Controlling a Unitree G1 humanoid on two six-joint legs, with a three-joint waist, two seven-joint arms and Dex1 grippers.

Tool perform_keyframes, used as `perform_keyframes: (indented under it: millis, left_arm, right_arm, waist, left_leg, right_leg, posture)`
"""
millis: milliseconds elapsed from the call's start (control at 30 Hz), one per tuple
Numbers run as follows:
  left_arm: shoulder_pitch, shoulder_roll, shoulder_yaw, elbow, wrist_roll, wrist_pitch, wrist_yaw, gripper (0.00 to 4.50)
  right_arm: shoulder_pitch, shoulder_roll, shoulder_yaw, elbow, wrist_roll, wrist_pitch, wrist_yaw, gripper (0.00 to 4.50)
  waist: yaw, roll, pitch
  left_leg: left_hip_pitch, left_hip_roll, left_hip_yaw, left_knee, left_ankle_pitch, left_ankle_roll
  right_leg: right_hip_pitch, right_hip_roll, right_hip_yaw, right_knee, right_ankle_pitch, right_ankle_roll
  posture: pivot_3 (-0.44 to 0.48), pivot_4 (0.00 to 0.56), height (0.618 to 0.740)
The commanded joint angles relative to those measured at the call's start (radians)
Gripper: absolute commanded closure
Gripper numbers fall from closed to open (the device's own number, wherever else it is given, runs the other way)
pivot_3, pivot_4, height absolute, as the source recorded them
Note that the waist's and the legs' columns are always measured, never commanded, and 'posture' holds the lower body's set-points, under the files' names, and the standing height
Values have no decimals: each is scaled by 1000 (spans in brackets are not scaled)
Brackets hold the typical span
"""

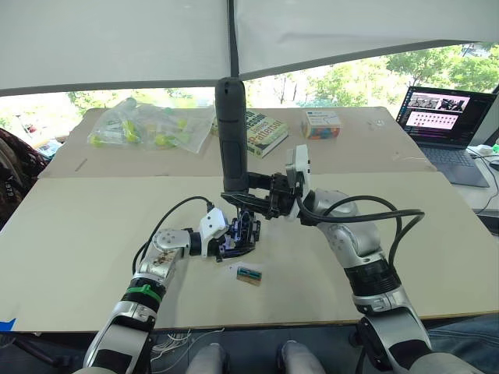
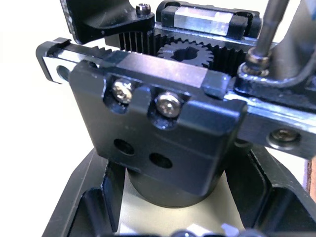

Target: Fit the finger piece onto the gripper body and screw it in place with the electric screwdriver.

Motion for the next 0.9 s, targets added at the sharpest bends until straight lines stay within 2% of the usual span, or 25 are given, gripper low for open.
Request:
perform_keyframes:
  millis: [33,200,433,600,833,900]
  left_arm:
    - [9,-1,-4,-3,4,9,6,2053]
    - [10,-1,-1,4,10,3,25,2053]
    - [10,2,-2,23,30,3,57,2053]
    - [13,1,-5,30,34,7,65,2053]
    - [11,-3,-1,31,21,28,70,2053]
    - [10,-7,11,24,11,37,80,1108]
  right_arm:
    - [49,-32,45,38,-49,37,15,2587]
    - [29,-26,22,0,-19,22,35,2587]
    - [-63,-13,-63,-111,119,46,77,2587]
    - [-113,7,-107,-113,161,31,70,2587]
    - [-115,-2,-133,-108,173,24,100,2587]
    - [-116,-5,-150,-117,191,28,108,2587]
  waist:
    - [0,0,0]
    - [0,0,0]
    - [3,0,1]
    - [3,0,1]
    - [3,0,1]
    - [3,0,1]
  left_leg:
    - [0,0,0,0,0,0]
    - [0,0,0,0,0,0]
    - [-3,0,0,0,0,0]
    - [-8,0,0,1,0,0]
    - [-7,0,0,1,0,0]
    - [-7,0,0,1,0,0]
  right_leg:
    - [0,0,0,0,0,0]
    - [0,0,0,0,0,0]
    - [-2,0,0,0,0,0]
    - [-8,0,0,1,0,0]
    - [-8,0,0,1,0,0]
    - [-8,0,0,1,0,0]
  posture:
    - [0,150,740]
    - [0,150,740]
    - [0,150,740]
    - [0,150,740]
    - [0,150,740]
    - [0,150,740]
